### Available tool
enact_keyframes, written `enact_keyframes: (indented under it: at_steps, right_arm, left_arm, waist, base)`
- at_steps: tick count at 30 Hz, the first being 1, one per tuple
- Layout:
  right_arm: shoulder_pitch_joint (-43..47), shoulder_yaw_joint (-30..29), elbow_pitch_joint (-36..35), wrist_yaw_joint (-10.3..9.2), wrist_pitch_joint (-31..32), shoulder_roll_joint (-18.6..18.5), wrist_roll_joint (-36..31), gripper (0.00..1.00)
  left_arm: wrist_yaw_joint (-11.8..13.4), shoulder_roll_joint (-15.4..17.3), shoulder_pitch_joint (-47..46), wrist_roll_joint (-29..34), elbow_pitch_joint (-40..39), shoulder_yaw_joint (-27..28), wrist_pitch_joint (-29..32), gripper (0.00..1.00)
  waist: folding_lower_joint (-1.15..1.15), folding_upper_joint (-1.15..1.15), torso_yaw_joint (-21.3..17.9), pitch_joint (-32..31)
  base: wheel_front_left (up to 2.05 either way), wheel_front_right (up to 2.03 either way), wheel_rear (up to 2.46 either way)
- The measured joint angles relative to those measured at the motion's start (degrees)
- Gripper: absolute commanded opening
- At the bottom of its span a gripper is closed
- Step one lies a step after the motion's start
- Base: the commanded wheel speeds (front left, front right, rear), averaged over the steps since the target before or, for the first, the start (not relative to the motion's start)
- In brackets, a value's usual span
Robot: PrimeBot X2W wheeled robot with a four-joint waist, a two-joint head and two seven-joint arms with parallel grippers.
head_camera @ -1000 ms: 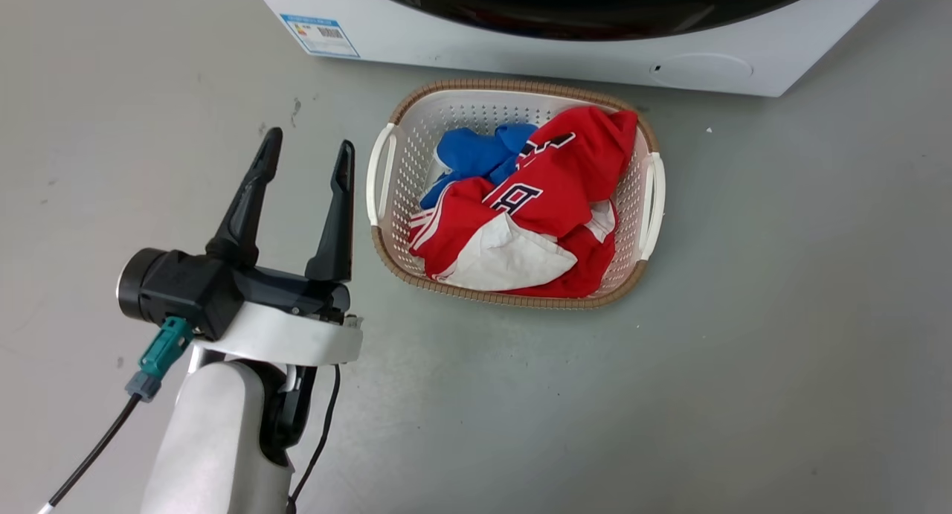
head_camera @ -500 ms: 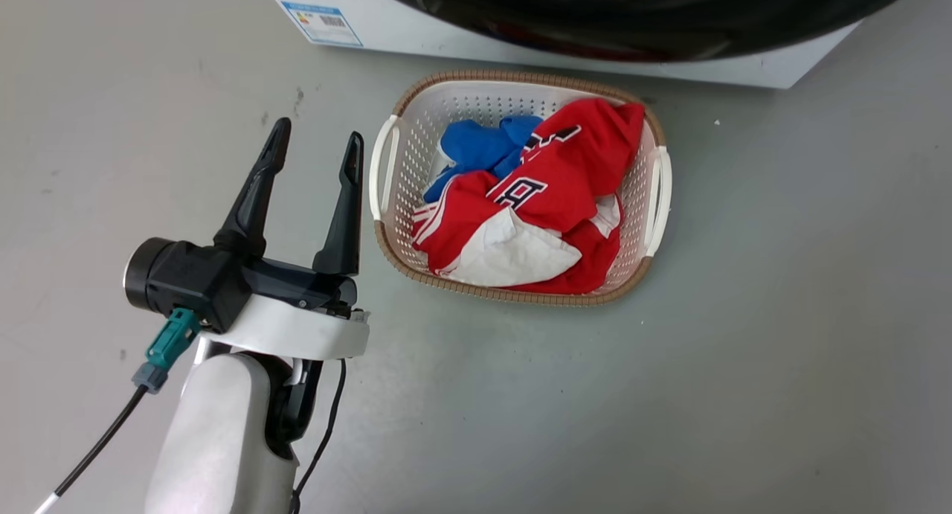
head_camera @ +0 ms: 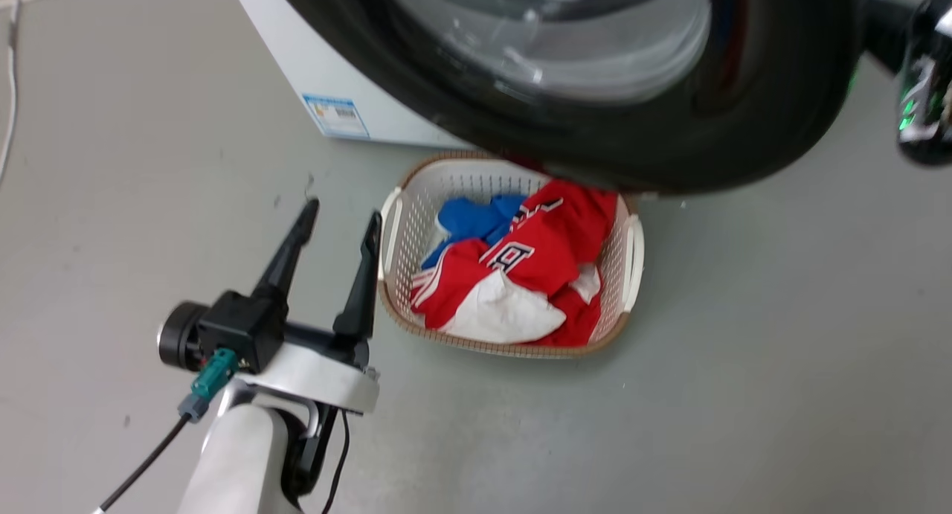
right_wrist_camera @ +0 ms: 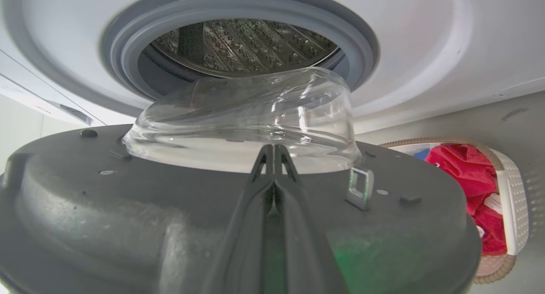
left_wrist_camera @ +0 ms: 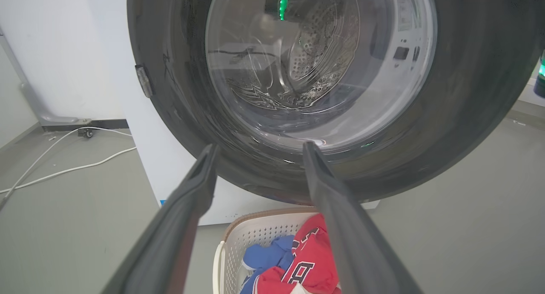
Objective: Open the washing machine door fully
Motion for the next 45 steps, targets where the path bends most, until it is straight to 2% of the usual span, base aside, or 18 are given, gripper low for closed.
enact_keyframes:
  at_steps: [9,10,16,24,29,33,39,41,44,45]
  right_arm:
    - [12.9,2.7,-12.5,0.0,2.2,-2.5,6.0,0.0]
    - [17.0,4.5,-17.6,0.0,0.8,-4.1,7.9,0.0]
    - [23.5,9.1,-29.5,-0.01,-4.0,-6.4,11.8,0.0]
    - [25.7,16.3,-40.7,0.0,-13.4,-8.3,15.1,0.0]
    - [25.7,19.3,-44.2,-0.01,-18.0,-9.8,16.5,0.0]
    - [26.0,20.2,-45.1,0.0,-24.1,-10.0,16.4,0.0]
    - [30.2,16.5,-45.0,0.0,-36.8,-12.2,15.7,0.0]
    - [32.1,15.3,-44.8,0.0,-40.9,-13.5,14.1,0.0]
    - [35.0,13.0,-43.8,0.01,-43.9,-15.4,10.0,0.0]
    - [36.1,12.0,-42.9,0.01,-44.3,-16.2,7.8,0.15]
  left_arm:
    - [0.0,0.3,4.7,0.0,3.6,-0.4,0.0,1.0]
    - [0.0,0.1,5.4,0.0,4.2,-0.3,0.0,1.0]
    - [0.0,-0.1,6.6,0.0,4.8,-0.1,0.0,1.0]
    - [0.0,-0.5,6.8,0.4,5.0,0.0,0.0,1.0]
    - [0.0,-0.7,6.7,0.4,5.1,0.1,0.0,1.0]
    - [0.0,-0.7,6.8,0.4,5.6,0.3,0.0,1.0]
    - [0.0,-0.7,7.3,0.6,6.2,0.3,0.0,1.0]
    - [0.0,-0.7,7.4,0.6,6.4,0.3,0.0,1.0]
    - [0.0,-0.6,7.9,0.6,6.7,0.5,0.0,1.0]
    - [0.1,-0.6,8.0,0.6,6.9,0.6,0.0,1.0]
  waist:
    - [-0.01,0.0,-0.7,-7.8]
    - [-0.01,0.0,-0.8,-9.7]
    - [-0.01,0.0,-0.7,-12.2]
    - [-0.01,0.0,0.5,-12.7]
    - [-0.01,0.0,0.8,-13.0]
    - [-0.01,0.0,0.7,-13.9]
    - [-0.01,0.0,-0.4,-15.5]
    - [-0.01,0.0,-0.8,-16.1]
    - [-0.01,0.0,-1.6,-16.9]
    - [-0.01,0.0,-1.8,-17.2]
  base:
    - [0.0,0.0,0.0]
    - [0.0,0.0,0.0]
    - [0.0,0.0,0.0]
    - [0.0,0.0,0.0]
    - [0.0,0.0,0.0]
    - [0.0,0.0,0.0]
    - [0.0,0.0,0.0]
    - [0.0,0.0,0.0]
    - [0.0,0.0,0.0]
    - [0.0,0.0,0.0]
